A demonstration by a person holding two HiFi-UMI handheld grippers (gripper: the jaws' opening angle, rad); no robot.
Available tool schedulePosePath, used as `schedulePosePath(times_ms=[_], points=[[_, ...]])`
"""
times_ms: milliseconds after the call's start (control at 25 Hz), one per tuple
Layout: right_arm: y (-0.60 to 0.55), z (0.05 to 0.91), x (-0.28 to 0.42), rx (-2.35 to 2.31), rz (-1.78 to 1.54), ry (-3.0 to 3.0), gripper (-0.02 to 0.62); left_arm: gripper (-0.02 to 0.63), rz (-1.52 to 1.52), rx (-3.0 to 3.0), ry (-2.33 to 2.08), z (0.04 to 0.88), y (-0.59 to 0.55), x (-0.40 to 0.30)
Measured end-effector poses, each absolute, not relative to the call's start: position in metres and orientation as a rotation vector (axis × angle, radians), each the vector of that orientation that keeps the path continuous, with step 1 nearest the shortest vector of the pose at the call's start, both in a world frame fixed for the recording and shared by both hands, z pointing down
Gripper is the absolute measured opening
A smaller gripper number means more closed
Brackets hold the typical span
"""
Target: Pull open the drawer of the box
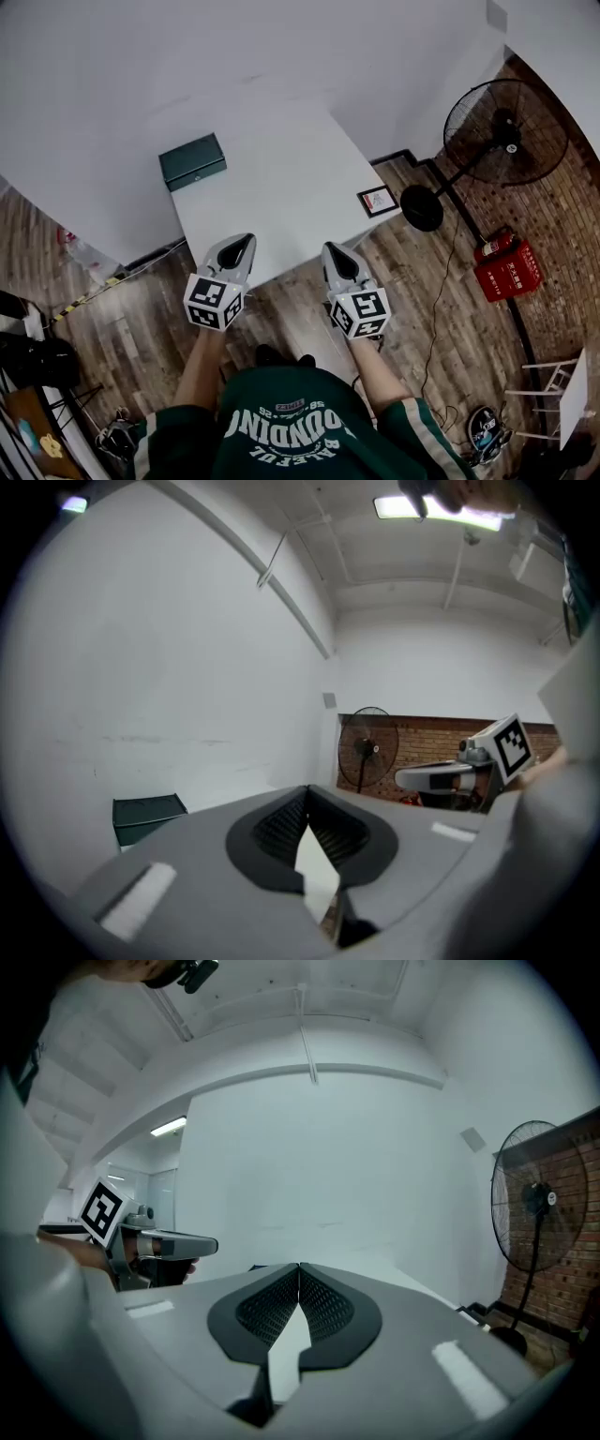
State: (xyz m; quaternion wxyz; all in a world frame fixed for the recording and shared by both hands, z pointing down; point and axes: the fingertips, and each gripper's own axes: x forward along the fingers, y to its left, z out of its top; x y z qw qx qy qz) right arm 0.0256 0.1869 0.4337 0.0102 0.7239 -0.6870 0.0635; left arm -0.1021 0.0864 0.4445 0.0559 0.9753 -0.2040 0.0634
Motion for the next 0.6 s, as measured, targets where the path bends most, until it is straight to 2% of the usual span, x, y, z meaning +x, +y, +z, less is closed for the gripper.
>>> schedulePosePath(times_ms=[600], points=[[0.144, 0.432, 0.026, 2.285, 0.217, -2.151, 0.002, 0.052, 0.202, 2.943, -0.607, 0.457, 0.039, -0.102]])
